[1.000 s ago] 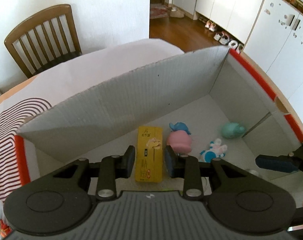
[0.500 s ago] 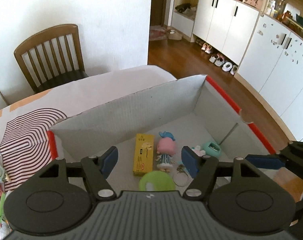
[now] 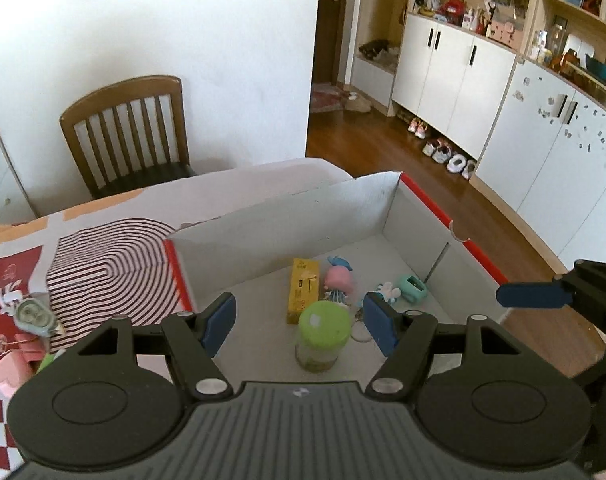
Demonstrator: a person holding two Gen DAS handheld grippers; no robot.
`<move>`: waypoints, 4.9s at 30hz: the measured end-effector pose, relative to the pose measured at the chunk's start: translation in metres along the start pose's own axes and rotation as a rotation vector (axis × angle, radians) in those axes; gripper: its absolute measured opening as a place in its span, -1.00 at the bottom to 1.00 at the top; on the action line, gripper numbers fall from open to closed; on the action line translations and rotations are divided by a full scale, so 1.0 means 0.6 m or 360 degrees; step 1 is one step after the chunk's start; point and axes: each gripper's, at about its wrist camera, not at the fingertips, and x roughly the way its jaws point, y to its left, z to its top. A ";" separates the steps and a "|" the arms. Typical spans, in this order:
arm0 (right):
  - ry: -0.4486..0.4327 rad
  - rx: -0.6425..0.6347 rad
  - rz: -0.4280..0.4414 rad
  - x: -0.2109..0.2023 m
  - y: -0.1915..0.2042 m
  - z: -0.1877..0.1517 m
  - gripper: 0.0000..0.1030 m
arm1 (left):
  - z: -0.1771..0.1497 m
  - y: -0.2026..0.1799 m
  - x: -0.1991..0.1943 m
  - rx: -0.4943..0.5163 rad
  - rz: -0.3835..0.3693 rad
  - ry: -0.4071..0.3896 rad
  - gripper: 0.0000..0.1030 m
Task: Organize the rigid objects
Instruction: 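Withdraw both tools from the shoebox back toward the pile, then grasp the pink heart dish with the left tool while the right grasps the orange keychain, then carry the heart dish and orange keychain with both tools over the shoebox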
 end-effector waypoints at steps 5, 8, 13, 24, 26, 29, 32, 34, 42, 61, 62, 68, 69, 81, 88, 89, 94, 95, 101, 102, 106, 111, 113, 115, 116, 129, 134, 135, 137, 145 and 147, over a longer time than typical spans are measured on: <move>-0.0031 -0.0016 0.0033 -0.017 0.031 0.000 0.87 | -0.021 0.018 -0.044 -0.0030 0.0011 -0.0037 0.35; -0.0045 -0.0045 0.0044 -0.025 0.054 -0.001 0.91 | -0.036 0.034 -0.067 -0.0055 0.0008 -0.0047 0.36; -0.0055 -0.0077 0.0062 -0.036 0.101 -0.003 0.98 | -0.070 0.071 -0.104 -0.0111 -0.0007 -0.0067 0.51; -0.0007 -0.0072 0.0097 -0.017 0.208 -0.006 0.99 | -0.125 0.198 -0.156 -0.0244 -0.0036 -0.0075 0.62; -0.0002 -0.0074 0.0108 -0.010 0.229 -0.004 0.99 | -0.135 0.228 -0.163 -0.0264 -0.0024 -0.0072 0.65; -0.0001 -0.0077 0.0111 0.000 0.260 -0.003 0.99 | -0.150 0.272 -0.173 -0.0280 -0.0011 -0.0073 0.67; 0.0005 -0.0081 0.0120 0.012 0.289 -0.003 0.99 | -0.163 0.314 -0.176 -0.0313 -0.0005 -0.0065 0.71; 0.0015 -0.0087 0.0127 0.021 0.308 -0.002 0.99 | -0.171 0.341 -0.176 -0.0328 0.0027 -0.0060 0.72; 0.0030 -0.0153 0.0144 0.066 0.379 0.007 0.99 | -0.207 0.445 -0.157 -0.0401 0.0137 -0.0054 0.90; 0.0123 -0.0391 0.0145 0.237 0.468 0.033 0.86 | -0.234 0.566 -0.018 -0.0410 0.0219 0.0022 0.90; 0.0132 -0.0399 0.0147 0.247 0.469 0.034 0.86 | -0.233 0.567 -0.010 -0.0409 0.0236 0.0029 0.90; 0.0172 -0.0430 0.0153 0.290 0.470 0.036 0.78 | -0.233 0.572 0.025 -0.0411 0.0233 0.0048 0.90; 0.0178 -0.0438 0.0159 0.295 0.471 0.036 0.73 | -0.233 0.573 0.030 -0.0412 0.0235 0.0052 0.90; 0.0244 -0.0448 0.0182 0.352 0.473 0.034 0.46 | -0.233 0.572 0.067 -0.0378 0.0280 0.0040 0.90; 0.0258 -0.0440 0.0173 0.373 0.472 0.031 0.25 | -0.233 0.569 0.080 -0.0335 0.0324 0.0014 0.89; 0.0259 -0.0438 0.0172 0.376 0.472 0.031 0.24 | -0.233 0.568 0.081 -0.0328 0.0328 0.0009 0.88; 0.0249 -0.0441 0.0167 0.380 0.476 0.028 0.12 | -0.236 0.566 0.088 -0.0296 0.0352 -0.0010 0.86; 0.0246 -0.0438 0.0167 0.380 0.477 0.027 0.11 | -0.236 0.563 0.089 -0.0276 0.0368 -0.0009 0.81; 0.0239 -0.0448 0.0141 0.376 0.486 0.024 -0.18 | -0.240 0.550 0.088 -0.0180 0.0370 -0.0018 0.48; 0.0238 -0.0454 0.0136 0.376 0.487 0.024 -0.20 | -0.241 0.550 0.088 -0.0179 0.0368 -0.0018 0.48; 0.0229 -0.0475 0.0103 0.370 0.491 0.022 -0.26 | -0.242 0.551 0.082 -0.0186 0.0362 -0.0015 0.48; 0.0215 -0.0467 0.0094 0.351 0.489 0.019 -0.27 | -0.245 0.553 0.062 -0.0222 0.0341 -0.0016 0.48; 0.0196 -0.0450 0.0098 0.338 0.486 0.019 -0.27 | -0.247 0.554 0.050 -0.0235 0.0336 -0.0013 0.48; 0.0182 -0.0442 0.0107 0.321 0.484 0.020 -0.27 | -0.248 0.555 0.036 -0.0260 0.0323 -0.0009 0.48; 0.0171 -0.0437 0.0110 0.310 0.482 0.020 -0.27 | -0.248 0.555 0.030 -0.0270 0.0315 -0.0006 0.48; 0.0107 -0.0419 0.0151 0.177 0.466 0.031 -0.27 | -0.225 0.495 -0.068 -0.0222 0.0170 -0.0017 0.48; 0.0092 -0.0437 0.0146 0.129 0.457 0.031 -0.27 | -0.211 0.460 -0.099 -0.0188 0.0119 -0.0013 0.48; 0.0084 -0.0437 0.0141 0.118 0.453 0.032 -0.27 | -0.207 0.452 -0.106 -0.0183 0.0105 -0.0017 0.48; 0.0070 -0.0424 0.0135 0.102 0.442 0.033 -0.26 | -0.198 0.435 -0.119 -0.0175 0.0086 -0.0025 0.48; 0.0003 -0.0366 0.0099 0.039 0.377 0.035 -0.26 | -0.165 0.354 -0.162 -0.0110 0.0029 -0.0070 0.48; -0.0009 -0.0349 0.0089 0.028 0.357 0.035 -0.26 | -0.155 0.332 -0.166 -0.0093 0.0013 -0.0075 0.48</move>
